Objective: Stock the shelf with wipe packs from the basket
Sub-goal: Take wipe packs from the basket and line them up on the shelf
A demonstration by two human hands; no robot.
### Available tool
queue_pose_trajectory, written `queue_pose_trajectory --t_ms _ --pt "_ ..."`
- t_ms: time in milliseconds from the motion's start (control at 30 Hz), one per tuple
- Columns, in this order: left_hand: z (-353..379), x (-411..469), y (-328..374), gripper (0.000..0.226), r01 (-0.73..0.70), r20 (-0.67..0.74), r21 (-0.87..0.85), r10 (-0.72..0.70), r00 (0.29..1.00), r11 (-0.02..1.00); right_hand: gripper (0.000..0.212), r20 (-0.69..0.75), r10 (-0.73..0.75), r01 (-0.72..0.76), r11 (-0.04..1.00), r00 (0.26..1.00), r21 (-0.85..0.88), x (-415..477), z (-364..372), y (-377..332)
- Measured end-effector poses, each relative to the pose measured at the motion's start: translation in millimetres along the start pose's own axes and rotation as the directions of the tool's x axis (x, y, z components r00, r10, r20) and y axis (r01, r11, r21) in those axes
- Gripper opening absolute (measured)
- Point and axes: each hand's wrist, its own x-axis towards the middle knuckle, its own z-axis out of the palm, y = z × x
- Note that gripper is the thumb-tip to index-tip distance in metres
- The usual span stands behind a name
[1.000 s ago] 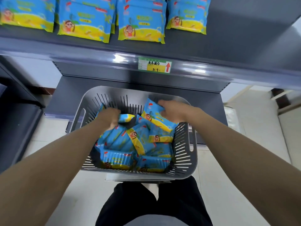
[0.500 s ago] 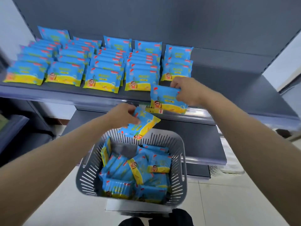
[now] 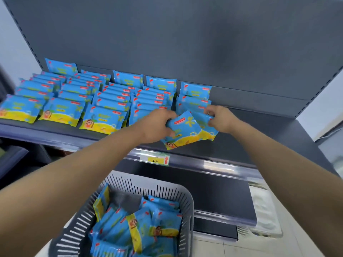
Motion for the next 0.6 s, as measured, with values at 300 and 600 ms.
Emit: queue_pose_trajectory --t_ms 300,600 --pt "15 52 7 0.035 -0.007 0.017 0.192 0.003 1.0 0.981 0.036 0.012 -0.083 0.084 0.995 0.996 -0.048 69 -8 17" --pt "40 100 -4 0.04 0.074 -0.044 0.323 -0.063 0.997 0.943 0.039 0.026 -0.142 0.142 0.99 0.99 -0.014 94 -11 29"
